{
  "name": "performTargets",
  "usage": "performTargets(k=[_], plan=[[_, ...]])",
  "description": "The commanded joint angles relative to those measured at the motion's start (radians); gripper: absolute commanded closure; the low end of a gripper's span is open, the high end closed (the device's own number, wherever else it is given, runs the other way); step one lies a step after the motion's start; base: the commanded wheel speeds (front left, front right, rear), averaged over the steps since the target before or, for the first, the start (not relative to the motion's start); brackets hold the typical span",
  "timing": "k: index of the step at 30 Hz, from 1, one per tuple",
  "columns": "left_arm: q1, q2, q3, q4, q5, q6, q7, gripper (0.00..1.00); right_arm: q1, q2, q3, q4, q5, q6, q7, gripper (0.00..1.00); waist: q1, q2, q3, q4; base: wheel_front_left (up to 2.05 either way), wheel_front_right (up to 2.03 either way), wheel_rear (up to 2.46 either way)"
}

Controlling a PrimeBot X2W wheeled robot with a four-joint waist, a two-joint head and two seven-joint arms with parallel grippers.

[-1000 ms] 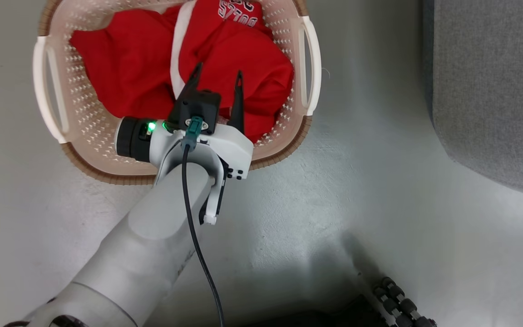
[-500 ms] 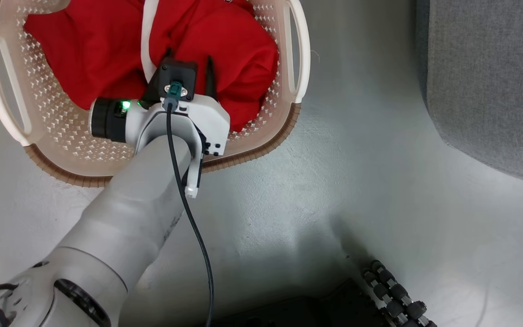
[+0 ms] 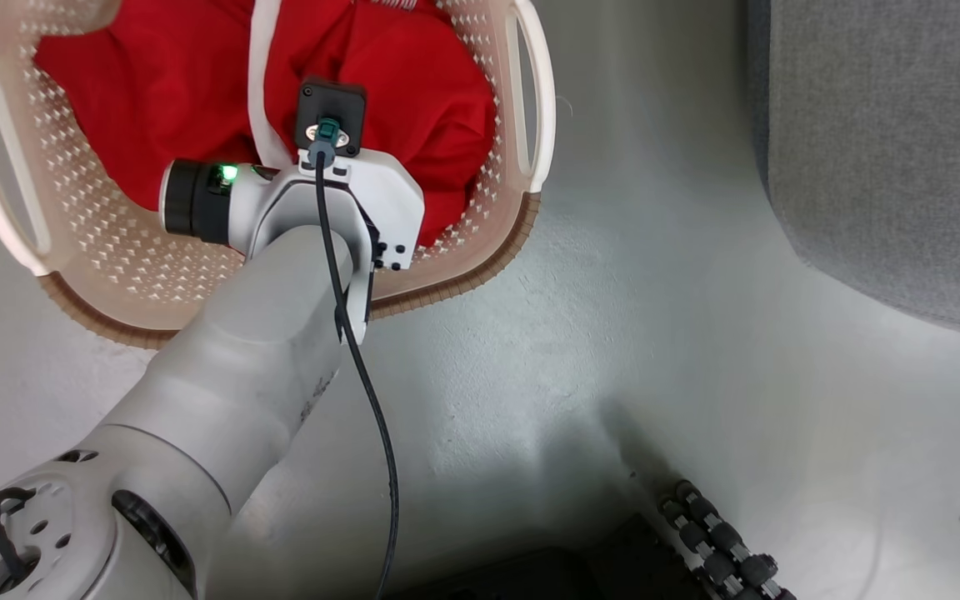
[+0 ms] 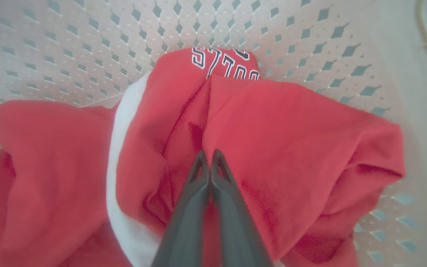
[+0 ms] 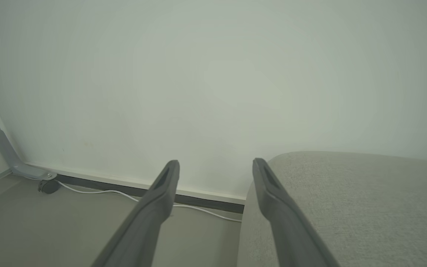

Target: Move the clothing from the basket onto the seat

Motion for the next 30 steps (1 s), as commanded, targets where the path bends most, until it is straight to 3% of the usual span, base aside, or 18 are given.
performTargets(k=[1, 11, 20, 30], plan=[[0.016, -0.002, -0.003, -0.022, -0.022, 0.009, -0.017, 1.0, 0.043, -0.019, 0.0, -0.009, 0.007, 0.004, -0.006, 0.0, 0.0, 0.0, -0.023, 0.008, 0.0, 0.0, 0.0], [0.098, -0.002, -0.011, -0.096, -0.087, 0.023, -0.065, 1.0, 0.09, -0.024, 0.017, 0.032, 0.002, 0.004, -0.006, 0.0, 0.0, 0.0, -0.155, 0.042, 0.0, 0.0, 0.0], [0.205, -0.002, 0.134, -0.198, 0.035, 0.025, -0.066, 1.0, 0.118, -0.028, 0.042, 0.087, -0.011, 0.004, -0.006, 0.0, 0.0, 0.0, -0.284, 0.066, 0.0, 0.0, 0.0], [0.368, -0.002, 0.307, -0.304, 0.198, -0.023, -0.066, 1.0, 0.186, -0.018, 0.085, 0.163, -0.042, 0.004, -0.006, 0.0, 0.0, 0.0, -0.474, 0.104, 0.0, 0.0, 0.0]])
